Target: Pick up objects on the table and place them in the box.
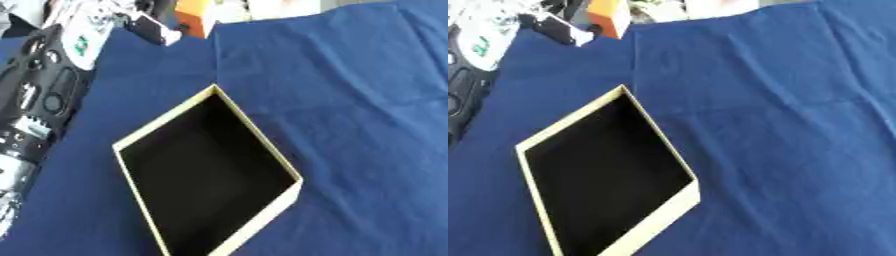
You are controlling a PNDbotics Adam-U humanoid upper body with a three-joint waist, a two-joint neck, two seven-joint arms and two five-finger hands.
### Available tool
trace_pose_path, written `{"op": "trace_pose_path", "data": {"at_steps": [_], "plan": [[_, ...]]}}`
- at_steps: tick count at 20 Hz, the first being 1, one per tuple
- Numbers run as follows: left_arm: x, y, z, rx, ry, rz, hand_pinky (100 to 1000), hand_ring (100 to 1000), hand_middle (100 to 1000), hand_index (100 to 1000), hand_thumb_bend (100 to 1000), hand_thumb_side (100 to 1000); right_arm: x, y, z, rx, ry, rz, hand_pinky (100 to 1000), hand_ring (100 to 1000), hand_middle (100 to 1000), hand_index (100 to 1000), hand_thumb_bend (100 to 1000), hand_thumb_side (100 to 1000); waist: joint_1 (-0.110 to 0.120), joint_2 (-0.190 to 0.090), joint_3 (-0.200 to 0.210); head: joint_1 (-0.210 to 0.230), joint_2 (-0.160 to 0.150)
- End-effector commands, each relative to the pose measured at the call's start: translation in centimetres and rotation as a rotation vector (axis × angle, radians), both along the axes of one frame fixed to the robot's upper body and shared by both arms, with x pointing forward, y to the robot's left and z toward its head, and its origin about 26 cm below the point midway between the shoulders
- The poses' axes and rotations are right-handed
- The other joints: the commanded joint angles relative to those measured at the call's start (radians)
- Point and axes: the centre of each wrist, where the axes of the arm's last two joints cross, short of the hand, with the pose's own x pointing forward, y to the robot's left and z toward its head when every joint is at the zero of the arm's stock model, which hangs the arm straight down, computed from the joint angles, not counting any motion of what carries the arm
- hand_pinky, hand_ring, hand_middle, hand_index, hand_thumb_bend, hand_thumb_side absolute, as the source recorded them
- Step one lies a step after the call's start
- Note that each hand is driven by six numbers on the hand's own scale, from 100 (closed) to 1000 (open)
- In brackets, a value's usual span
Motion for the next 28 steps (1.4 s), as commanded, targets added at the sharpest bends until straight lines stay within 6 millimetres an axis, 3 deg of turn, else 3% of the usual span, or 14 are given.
{"op": "trace_pose_path", "data": {"at_steps": [1,7,15,23,28], "plan": [[-1.4,0.0,1.6,-0.008,-0.031,-0.043,141,338,211,329,100,180,-0.4,-0.2,0.3,-0.004,-0.020,-0.015,752,725,508,716,100,844,-0.006,-0.046,0.013,-0.020,0.042],[-3.7,-2.9,0.3,-0.060,-0.020,-0.173,133,335,211,328,100,185,-0.4,-0.4,-0.8,0.006,0.013,-0.037,753,726,511,716,100,825,-0.008,-0.106,0.061,-0.079,0.102],[-9.9,-6.2,-2.3,-0.138,0.010,-0.321,114,325,209,327,100,198,-0.4,-0.3,-1.7,0.008,0.041,-0.037,754,728,515,717,100,828,-0.009,-0.159,0.093,-0.132,0.158],[-16.5,-8.1,-5.4,-0.201,0.081,-0.434,106,321,209,326,100,214,-0.4,-0.2,-1.9,0.018,0.044,-0.040,755,728,516,717,100,822,-0.021,-0.179,0.100,-0.150,0.175],[-17.2,-8.9,-7.4,-0.195,0.062,-0.454,105,321,209,327,100,210,-0.4,-0.2,-2.1,0.022,0.052,-0.044,755,728,517,717,100,826,-0.028,-0.176,0.120,-0.150,0.177]]}}
